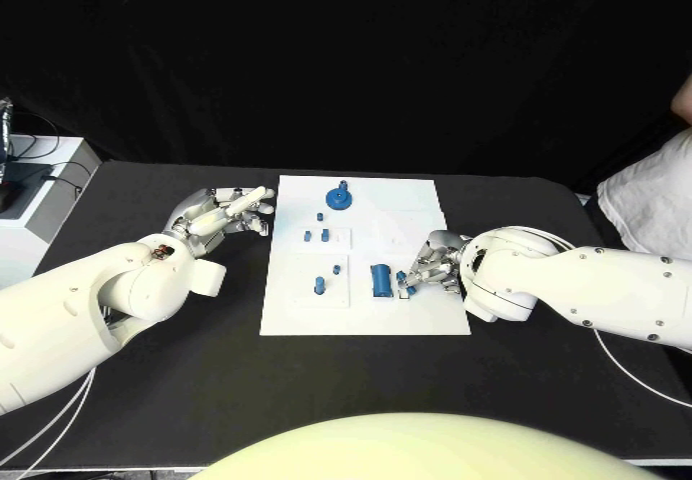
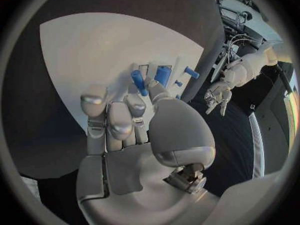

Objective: Assemble the parts on the task board

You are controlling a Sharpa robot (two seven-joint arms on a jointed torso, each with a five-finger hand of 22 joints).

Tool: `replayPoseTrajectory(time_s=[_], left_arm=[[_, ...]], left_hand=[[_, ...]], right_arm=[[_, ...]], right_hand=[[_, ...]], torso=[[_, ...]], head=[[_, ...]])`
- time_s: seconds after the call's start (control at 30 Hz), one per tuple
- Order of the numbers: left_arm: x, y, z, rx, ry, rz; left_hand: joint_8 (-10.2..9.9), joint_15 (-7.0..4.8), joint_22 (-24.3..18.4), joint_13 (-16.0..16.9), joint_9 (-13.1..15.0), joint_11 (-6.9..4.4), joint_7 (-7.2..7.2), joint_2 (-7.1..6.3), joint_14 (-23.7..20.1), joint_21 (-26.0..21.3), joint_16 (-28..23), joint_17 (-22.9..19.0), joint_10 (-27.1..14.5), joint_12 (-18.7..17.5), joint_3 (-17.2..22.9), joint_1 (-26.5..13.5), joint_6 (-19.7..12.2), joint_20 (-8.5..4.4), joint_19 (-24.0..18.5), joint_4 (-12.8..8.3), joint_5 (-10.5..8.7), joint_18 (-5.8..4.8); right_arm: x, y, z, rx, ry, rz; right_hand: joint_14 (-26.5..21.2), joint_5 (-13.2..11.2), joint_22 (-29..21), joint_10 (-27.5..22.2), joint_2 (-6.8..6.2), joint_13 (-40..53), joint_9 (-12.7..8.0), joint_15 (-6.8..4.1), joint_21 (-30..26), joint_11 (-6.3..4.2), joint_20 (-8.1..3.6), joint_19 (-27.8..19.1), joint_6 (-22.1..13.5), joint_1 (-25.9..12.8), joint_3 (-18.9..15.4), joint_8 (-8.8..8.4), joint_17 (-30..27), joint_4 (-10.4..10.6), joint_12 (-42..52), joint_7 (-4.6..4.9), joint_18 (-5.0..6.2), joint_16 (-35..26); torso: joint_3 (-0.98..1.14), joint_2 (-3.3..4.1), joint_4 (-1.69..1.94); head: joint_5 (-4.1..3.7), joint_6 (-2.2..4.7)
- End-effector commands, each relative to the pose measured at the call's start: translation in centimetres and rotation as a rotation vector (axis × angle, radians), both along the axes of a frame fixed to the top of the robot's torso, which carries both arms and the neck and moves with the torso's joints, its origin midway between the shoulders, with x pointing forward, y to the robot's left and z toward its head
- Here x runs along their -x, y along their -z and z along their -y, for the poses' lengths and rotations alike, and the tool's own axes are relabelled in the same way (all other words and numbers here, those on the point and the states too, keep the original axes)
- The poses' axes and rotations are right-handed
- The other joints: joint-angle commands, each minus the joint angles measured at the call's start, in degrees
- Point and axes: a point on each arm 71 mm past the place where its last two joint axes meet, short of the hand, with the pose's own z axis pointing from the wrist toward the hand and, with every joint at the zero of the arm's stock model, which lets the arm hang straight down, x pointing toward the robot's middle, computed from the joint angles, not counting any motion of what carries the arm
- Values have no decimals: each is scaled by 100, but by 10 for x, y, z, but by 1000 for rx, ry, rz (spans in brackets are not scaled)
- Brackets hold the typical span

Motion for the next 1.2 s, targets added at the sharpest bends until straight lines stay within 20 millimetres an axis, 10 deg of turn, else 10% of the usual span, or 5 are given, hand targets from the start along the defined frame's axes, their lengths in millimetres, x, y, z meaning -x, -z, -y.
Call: replayPoseTrajectory(time_s=[0.03,0.6,1.2], left_arm=[[0,-1,2,8,16,5],[0,0,2,6,14,2],[0,0,1,4,13,1]], left_hand=[[-1,-6,5,-3,5,-10,8,-9,-9,-37,24,2,-12,0,16,16,1,0,18,-12,0,-89],[0,-5,13,-3,5,-9,7,19,-9,-46,25,1,-15,1,3,2,5,1,21,-4,3,-88],[0,-5,13,-3,5,-9,7,19,-9,-46,25,1,-15,1,3,2,5,1,21,-4,3,-88]], right_arm=[[2,1,-3,12,-26,-4],[2,1,-3,10,-25,-2],[3,1,-2,18,-34,-14]], right_hand=[[-4,36,519,18,6,10,8,-40,6,-41,-20,12,113,-63,111,33,14,-69,9,-59,-41,11],[3,98,532,55,-2,29,-15,-51,74,-57,-32,29,212,-478,39,77,91,363,15,-86,-52,48],[4,110,527,61,-135,36,-21,-54,72,-59,-37,17,218,-549,106,123,113,344,-10,-92,-58,40]], torso=[[-1,1,4],[-7,-1,12],[-6,-1,14]], head=[[-4,0],[-27,-12],[-37,-27]])
